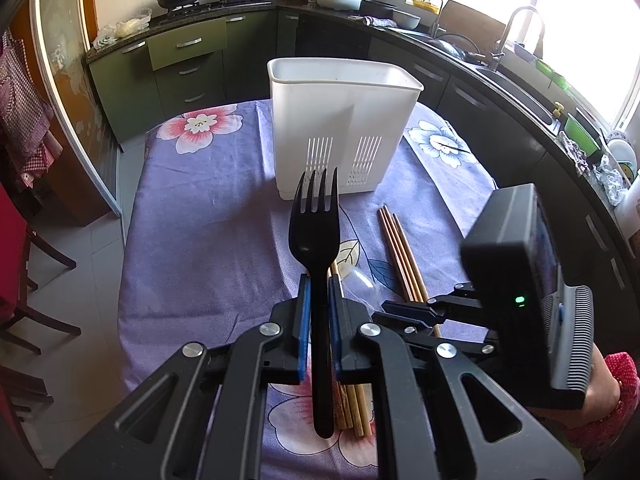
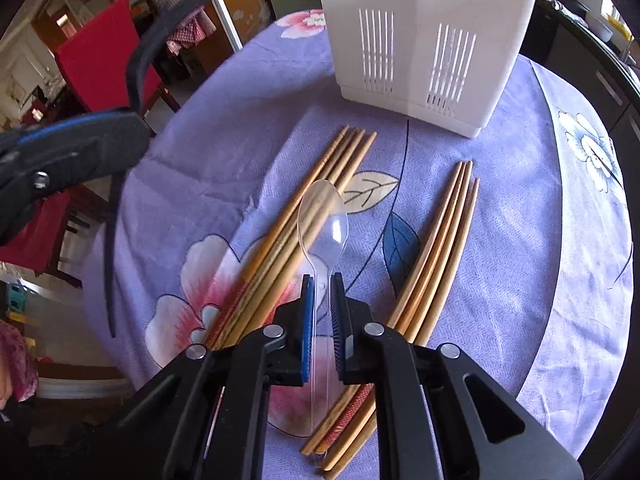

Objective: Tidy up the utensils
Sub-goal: 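Grasp the clear plastic spoon with the right tool while the left lifts the fork, then carry fork and spoon over the white holder and open both tools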

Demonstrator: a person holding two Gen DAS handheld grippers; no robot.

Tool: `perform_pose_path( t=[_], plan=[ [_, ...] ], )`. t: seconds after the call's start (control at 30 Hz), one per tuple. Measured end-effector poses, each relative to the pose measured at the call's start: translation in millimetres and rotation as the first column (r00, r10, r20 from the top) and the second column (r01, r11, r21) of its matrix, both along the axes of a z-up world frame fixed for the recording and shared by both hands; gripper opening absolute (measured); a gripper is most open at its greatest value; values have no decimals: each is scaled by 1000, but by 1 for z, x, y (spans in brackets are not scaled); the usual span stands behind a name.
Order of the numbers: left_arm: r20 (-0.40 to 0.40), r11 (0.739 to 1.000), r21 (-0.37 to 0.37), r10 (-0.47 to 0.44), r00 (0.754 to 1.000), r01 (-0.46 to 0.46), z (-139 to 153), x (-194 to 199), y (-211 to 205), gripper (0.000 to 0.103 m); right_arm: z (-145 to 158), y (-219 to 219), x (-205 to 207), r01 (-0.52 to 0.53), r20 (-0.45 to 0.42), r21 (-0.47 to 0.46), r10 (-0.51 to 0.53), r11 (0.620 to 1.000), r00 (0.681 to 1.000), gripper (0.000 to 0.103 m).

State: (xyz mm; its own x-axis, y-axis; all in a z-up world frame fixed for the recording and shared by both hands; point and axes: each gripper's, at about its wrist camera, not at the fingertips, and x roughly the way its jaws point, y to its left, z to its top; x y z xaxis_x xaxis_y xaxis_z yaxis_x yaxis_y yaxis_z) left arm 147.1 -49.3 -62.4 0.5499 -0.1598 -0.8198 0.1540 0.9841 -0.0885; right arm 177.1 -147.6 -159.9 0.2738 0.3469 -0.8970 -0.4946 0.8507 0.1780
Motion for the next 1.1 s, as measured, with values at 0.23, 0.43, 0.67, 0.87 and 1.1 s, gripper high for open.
perform_pose_path(
  t=[0.23,0.43,0.67,0.87,1.1],
  plan=[
    [36,1000,-4,12,999,-12,15,4,4,9,52,-25,-11,25,104,185,-45,982,994,9],
    [88,1000,-12,13,996,-12,39,12,6,9,98,-40,-17,23,189,291,-81,957,979,9],
    [244,999,-36,16,970,-7,100,40,7,9,177,-75,4,47,343,415,-205,909,917,9],
    [380,994,-107,38,924,4,133,85,5,9,225,-86,41,62,448,498,-318,865,835,9],
    [530,992,-119,103,841,-46,126,141,-1,9,252,-80,98,121,573,473,-409,873,710,9]
  ],
)
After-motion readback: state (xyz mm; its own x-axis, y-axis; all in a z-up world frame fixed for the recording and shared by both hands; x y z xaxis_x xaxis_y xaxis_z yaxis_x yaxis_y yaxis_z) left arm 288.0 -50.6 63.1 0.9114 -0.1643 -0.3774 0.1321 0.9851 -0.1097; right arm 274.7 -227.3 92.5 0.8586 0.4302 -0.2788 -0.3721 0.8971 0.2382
